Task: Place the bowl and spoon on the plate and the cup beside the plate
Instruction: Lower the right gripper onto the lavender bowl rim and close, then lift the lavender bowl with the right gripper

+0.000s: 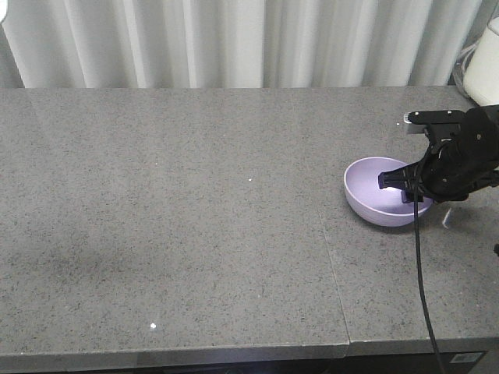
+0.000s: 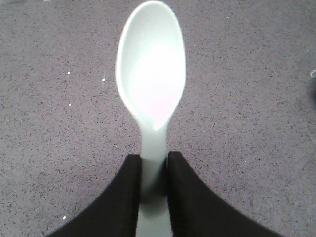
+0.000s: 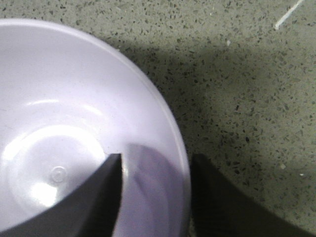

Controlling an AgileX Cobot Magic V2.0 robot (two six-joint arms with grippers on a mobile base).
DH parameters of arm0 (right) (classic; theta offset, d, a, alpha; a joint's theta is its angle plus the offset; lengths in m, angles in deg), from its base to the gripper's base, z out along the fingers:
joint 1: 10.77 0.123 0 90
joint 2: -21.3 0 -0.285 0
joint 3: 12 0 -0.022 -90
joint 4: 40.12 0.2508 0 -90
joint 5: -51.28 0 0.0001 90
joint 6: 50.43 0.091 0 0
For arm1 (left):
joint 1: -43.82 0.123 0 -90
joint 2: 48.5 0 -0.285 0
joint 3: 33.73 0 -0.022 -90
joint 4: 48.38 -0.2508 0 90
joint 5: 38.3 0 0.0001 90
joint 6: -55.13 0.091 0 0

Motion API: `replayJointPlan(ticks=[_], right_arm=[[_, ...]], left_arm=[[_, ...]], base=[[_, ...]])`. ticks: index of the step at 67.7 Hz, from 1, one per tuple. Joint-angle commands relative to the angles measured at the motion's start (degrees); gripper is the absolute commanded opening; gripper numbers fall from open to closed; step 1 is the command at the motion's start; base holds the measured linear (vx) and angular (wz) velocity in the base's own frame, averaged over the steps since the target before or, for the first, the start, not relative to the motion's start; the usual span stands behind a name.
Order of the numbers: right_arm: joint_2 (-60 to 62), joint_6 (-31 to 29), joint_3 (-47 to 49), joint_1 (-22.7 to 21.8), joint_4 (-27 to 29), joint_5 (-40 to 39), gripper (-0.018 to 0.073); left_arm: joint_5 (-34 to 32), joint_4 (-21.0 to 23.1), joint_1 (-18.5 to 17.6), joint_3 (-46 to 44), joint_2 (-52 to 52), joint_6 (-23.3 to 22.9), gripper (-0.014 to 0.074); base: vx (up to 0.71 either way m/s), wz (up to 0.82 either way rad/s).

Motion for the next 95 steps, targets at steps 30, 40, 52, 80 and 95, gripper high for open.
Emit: replayJointPlan(ticks=[30, 40, 52, 80, 95], right_arm=[[5.89, -0.11, 1.79, -0.42, -0.76, -0.24, -0.0011], [11.74, -0.11, 1.79, -0.42, -0.62, 1.76, -0.0011], [21.33, -0.19, 1.79, -0.42, -0.45, 5.6, -0.0011], [41.51, -0.24, 1.79, -0.42, -0.34, 14.7, -0.0011], [44.95, -0.39, 1.79, -0.42, -0.39, 15.43, -0.0011]], left_arm=[[-1.36, 0.5, 0.01, -1.81, -1.48, 0.04, -0.0006], [-1.36, 0.5, 0.01, -1.81, -1.48, 0.04, -0.0006], [-1.36, 0.5, 0.01, -1.81, -1.48, 0.04, -0.0006], [-1.36, 0.5, 0.01, -1.81, -1.48, 0.04, -0.0006], [-1.36, 0.5, 0.01, -1.81, -1.48, 0.04, -0.0006]], base=[[0.0, 0.0], [0.0, 0.0], [0.0, 0.0], [0.0, 0.0], [0.0, 0.0]])
